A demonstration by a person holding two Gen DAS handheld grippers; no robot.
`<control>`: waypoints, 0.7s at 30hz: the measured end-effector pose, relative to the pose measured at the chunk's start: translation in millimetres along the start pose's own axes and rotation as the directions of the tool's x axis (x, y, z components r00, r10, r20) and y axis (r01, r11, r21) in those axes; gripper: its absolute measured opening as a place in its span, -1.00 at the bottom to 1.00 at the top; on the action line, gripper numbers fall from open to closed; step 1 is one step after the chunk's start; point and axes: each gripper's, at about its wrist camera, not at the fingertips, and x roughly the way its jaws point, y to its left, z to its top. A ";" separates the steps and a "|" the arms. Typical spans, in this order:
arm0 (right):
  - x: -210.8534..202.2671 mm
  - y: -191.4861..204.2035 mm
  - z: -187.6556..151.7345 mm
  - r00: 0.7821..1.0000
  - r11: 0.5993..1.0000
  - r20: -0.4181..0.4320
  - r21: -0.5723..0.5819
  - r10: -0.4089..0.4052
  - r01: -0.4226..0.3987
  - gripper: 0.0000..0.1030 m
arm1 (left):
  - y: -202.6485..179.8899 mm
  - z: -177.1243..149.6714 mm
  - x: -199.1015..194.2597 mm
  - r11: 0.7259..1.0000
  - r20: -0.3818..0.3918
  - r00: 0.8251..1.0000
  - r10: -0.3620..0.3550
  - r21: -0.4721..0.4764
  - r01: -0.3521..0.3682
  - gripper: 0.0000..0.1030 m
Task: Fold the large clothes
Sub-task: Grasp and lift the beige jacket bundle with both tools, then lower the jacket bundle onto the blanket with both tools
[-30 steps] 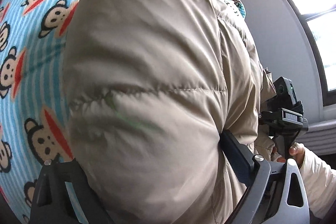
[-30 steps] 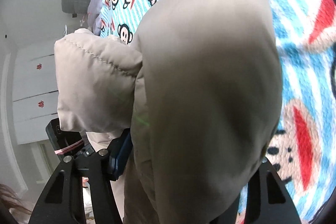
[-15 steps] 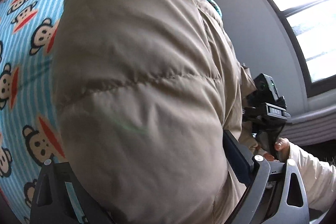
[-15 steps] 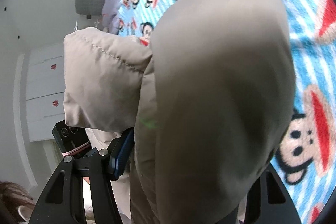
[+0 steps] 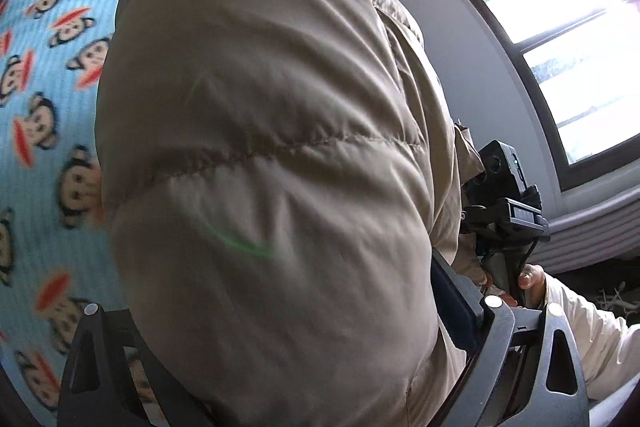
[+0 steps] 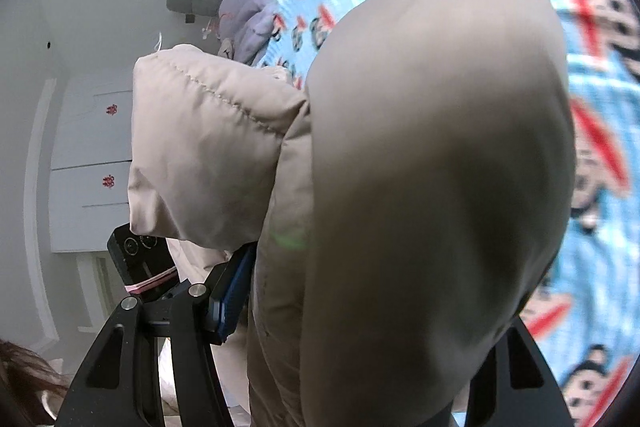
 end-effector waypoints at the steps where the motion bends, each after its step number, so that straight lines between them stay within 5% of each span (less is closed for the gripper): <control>1: 12.4 7.1 -0.7 1.000 1.000 0.003 -0.002 0.001 -0.001 0.23 | 10.6 1.6 -8.5 1.000 0.002 1.000 -0.001 -0.001 0.001 0.88; 10: 153.3 64.1 6.8 0.999 0.998 -0.035 -0.048 0.034 -0.036 0.23 | 153.6 22.3 -103.1 0.998 0.048 0.997 0.062 -0.036 -0.061 0.88; 14: 213.2 67.3 15.5 0.998 0.998 -0.055 -0.050 -0.033 0.030 0.23 | 235.8 23.4 -112.0 0.986 0.047 0.993 0.108 -0.130 -0.102 0.88; 17: 237.7 56.5 16.0 0.990 0.991 -0.054 -0.023 -0.131 0.130 0.26 | 296.2 13.0 -108.4 0.960 0.015 0.994 0.105 -0.262 -0.098 0.88; 21: 228.2 49.8 15.7 0.986 0.987 -0.058 0.028 -0.159 0.161 0.33 | 321.5 -4.1 -133.0 0.929 0.052 0.991 0.124 -0.356 -0.098 0.88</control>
